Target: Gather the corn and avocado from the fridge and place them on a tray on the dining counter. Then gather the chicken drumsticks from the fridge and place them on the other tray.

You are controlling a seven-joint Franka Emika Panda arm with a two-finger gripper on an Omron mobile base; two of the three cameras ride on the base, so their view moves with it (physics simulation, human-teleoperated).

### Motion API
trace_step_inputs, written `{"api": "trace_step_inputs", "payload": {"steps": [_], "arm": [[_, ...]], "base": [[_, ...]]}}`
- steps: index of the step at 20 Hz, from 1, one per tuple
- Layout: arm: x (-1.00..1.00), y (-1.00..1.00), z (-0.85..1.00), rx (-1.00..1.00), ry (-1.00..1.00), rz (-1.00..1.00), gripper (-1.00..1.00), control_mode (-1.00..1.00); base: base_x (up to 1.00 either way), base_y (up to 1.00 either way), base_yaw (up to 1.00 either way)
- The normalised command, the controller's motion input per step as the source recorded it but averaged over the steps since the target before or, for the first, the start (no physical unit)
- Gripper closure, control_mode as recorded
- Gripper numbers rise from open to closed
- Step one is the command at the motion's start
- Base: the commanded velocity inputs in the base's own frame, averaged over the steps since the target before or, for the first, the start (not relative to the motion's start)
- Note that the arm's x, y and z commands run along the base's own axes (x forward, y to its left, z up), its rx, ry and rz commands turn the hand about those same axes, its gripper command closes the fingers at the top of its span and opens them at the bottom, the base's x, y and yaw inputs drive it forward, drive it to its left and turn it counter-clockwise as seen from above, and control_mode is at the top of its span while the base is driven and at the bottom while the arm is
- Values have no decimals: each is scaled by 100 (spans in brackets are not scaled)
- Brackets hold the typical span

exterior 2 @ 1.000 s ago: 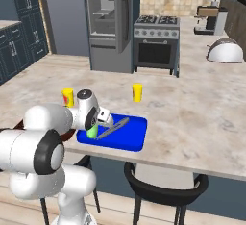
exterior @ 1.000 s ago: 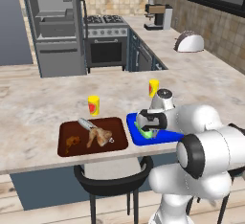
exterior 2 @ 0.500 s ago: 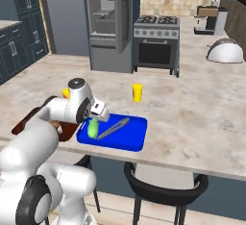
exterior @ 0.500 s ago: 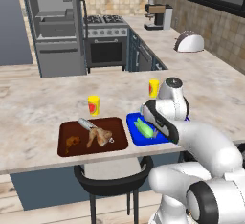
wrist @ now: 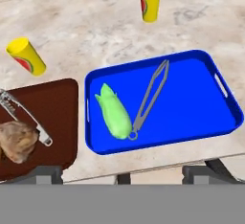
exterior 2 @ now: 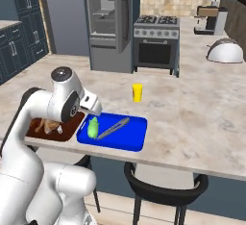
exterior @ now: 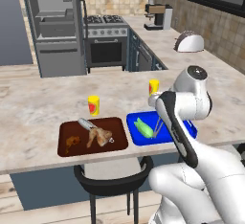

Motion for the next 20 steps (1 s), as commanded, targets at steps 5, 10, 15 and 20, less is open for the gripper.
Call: {"api": "trace_step_inputs", "payload": {"steps": [5, 10, 15, 20], "arm": [[-72, 9, 96, 0, -9, 0, -100, -100], [-72, 10, 89, 0, -13, 0, -100, -100], [-83, 10, 68, 0, -19, 0, -100, -100], [-98, 0, 37, 0, -28, -3, -100, -100]], "base": [[0, 0, 0], [0, 0, 0], [0, 0, 0], [0, 0, 0]]}}
